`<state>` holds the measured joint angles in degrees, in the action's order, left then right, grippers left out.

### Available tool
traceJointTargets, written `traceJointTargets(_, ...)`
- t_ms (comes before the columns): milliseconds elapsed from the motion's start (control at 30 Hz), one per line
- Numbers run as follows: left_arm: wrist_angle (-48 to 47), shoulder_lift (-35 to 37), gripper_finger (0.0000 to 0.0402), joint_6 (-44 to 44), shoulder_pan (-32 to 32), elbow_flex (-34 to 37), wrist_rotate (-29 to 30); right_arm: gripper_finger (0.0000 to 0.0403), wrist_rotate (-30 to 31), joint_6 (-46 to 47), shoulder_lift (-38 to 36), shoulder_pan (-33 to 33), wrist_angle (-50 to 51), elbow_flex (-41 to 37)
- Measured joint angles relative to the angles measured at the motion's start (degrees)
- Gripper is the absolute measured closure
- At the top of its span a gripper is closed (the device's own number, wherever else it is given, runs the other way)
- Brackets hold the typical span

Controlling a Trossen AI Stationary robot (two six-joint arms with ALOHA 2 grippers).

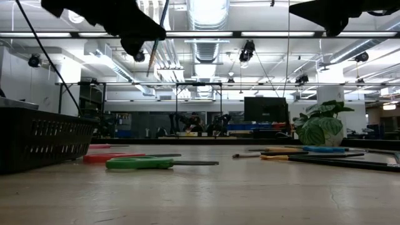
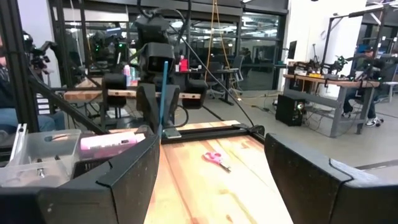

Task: Pick & Place Paint Supplies
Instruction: Put the gold paint brush into the transparent bin

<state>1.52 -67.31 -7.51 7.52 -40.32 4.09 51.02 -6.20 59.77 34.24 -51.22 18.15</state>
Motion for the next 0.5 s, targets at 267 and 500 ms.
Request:
traceJointTargets(267, -21.6, 0.0, 0.0382, -15.0, 3.7, -9.8, 4.6, 0.0115, 0.0, 0.0, 0.0, 0.0, 0.0, 0.0)
traceJointTargets(500, -33.3, 0.1, 0.0382, -32.2, 11.6, -14.2, 11.8, 0.0115, 0.0, 0.1, 0.0, 0.0, 0.0, 0.0)
